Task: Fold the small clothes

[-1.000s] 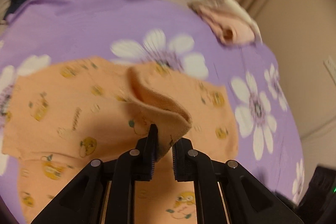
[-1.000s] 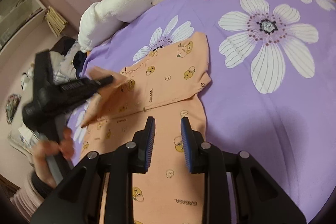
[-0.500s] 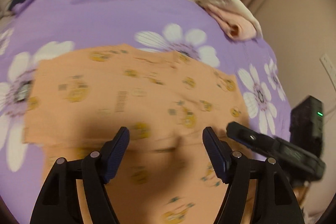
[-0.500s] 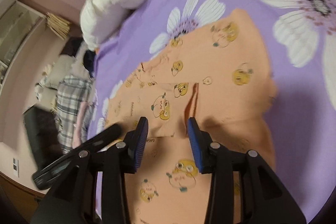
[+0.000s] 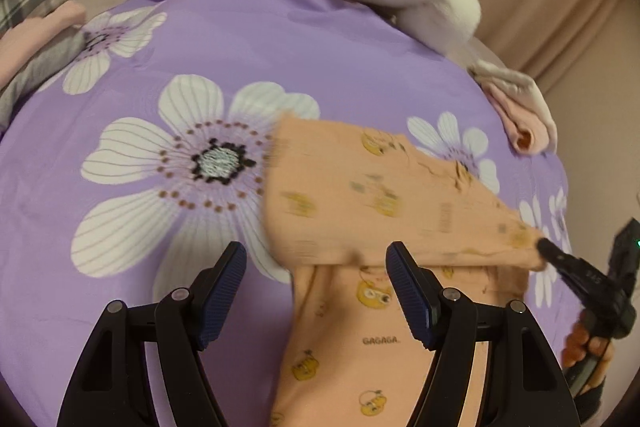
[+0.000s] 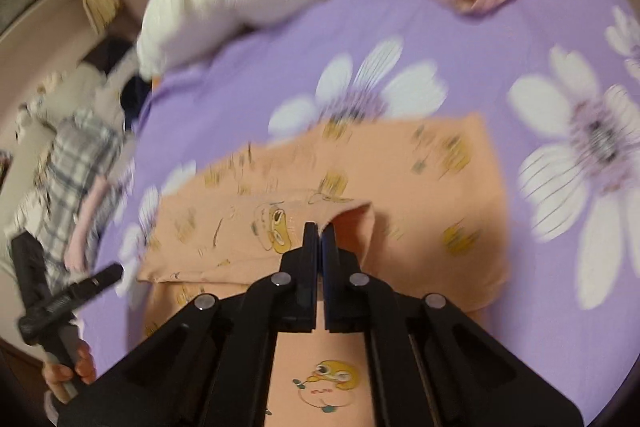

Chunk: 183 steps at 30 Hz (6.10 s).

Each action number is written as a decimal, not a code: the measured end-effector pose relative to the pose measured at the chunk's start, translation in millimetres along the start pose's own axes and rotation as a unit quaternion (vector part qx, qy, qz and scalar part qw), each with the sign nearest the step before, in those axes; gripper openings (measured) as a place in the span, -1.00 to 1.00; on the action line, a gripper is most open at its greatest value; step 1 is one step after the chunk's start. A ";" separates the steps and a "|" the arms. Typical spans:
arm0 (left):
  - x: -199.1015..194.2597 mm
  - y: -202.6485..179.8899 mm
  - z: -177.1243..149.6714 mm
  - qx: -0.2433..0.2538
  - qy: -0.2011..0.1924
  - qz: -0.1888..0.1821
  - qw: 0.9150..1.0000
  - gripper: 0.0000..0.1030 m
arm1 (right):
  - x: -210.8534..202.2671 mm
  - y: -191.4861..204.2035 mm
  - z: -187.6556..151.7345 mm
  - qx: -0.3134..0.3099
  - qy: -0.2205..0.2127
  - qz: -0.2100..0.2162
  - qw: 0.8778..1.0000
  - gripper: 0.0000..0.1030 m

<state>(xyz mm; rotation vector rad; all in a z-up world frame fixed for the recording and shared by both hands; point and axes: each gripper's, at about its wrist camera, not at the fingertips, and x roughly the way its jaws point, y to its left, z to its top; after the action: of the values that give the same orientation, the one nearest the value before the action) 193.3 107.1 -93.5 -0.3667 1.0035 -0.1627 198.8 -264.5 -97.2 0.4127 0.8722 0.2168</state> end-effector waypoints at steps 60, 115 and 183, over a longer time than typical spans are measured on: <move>-24.5 0.2 -128.4 0.037 0.072 -0.054 0.995 0.53 | -106.9 -28.3 -155.2 -0.125 -0.013 -0.155 0.980 0.25; -32.8 28.5 -177.3 -0.054 0.163 -0.246 0.954 -0.66 | -78.8 -88.2 -216.9 0.077 0.125 0.158 0.977 -0.72; -1.6 -23.4 -15.3 -0.064 0.063 -0.249 0.964 -1.00 | -41.4 -93.5 -39.7 0.117 -0.003 0.186 0.976 -0.91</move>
<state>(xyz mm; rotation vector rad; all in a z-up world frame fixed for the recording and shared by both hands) 180.3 82.4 -91.0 -0.7329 1.0337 -0.5838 143.6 -352.7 -131.9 0.7985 0.8132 0.4590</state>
